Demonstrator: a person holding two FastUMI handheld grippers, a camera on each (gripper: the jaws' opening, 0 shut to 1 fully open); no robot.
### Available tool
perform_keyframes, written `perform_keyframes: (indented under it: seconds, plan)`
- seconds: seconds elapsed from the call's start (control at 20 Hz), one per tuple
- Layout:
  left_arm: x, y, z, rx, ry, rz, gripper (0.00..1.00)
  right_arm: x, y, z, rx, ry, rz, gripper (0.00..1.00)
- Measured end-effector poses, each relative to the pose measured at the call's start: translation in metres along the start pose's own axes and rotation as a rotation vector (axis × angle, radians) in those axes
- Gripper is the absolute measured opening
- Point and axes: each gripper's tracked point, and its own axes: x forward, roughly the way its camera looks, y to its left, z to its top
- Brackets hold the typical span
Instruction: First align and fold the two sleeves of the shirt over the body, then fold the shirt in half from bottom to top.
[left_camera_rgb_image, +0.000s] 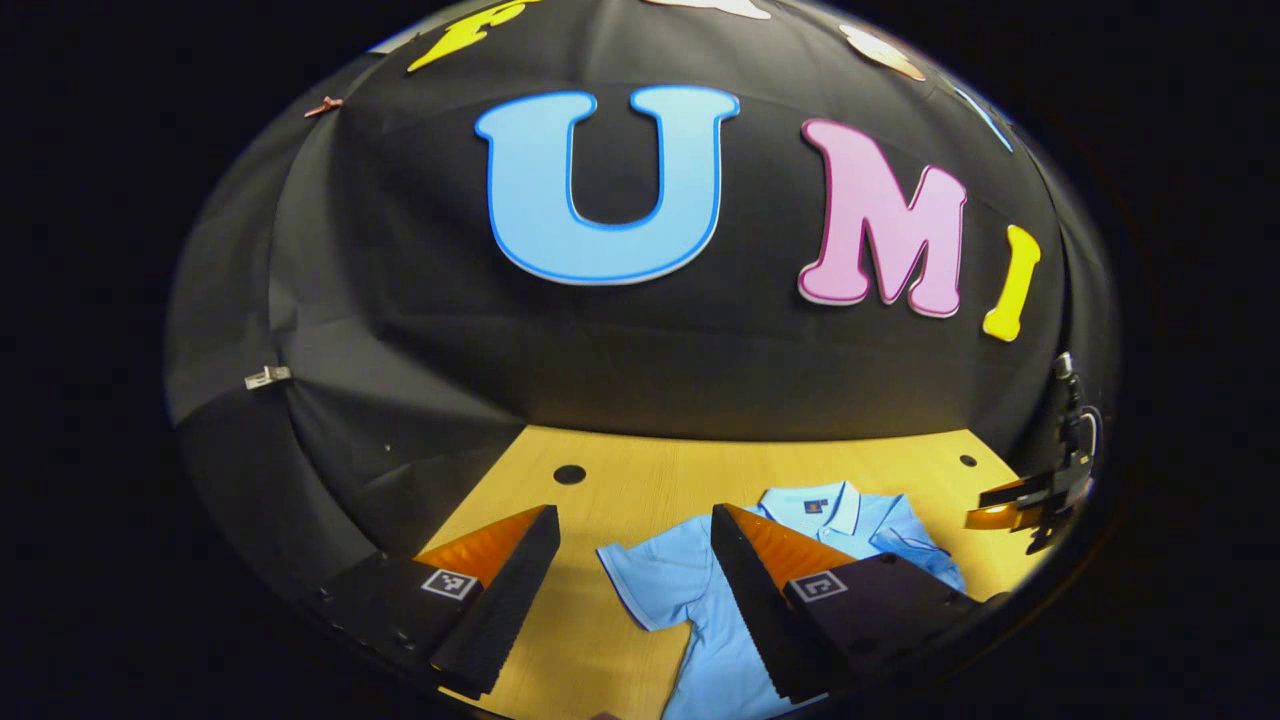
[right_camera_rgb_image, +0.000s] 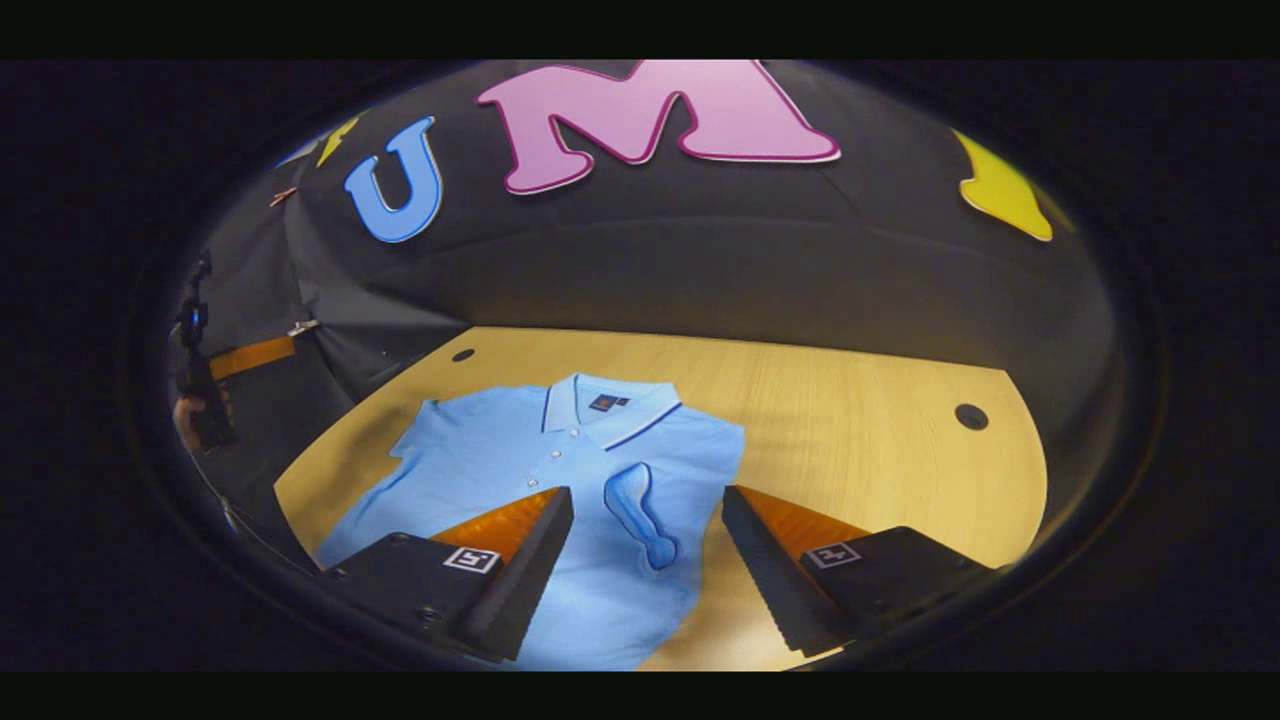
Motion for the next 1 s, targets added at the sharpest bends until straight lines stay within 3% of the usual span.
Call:
perform_keyframes:
  seconds: [0.5,1.0]
  plan:
    - [0.135,0.008,-0.094,-0.018,0.284,0.021,0.98,-0.075,-0.048,-0.042,0.134,0.016,-0.117,0.94]
    - [0.159,0.015,-0.168,-0.007,0.514,0.058,0.97,-0.099,-0.069,-0.065,0.199,0.024,-0.187,0.94]
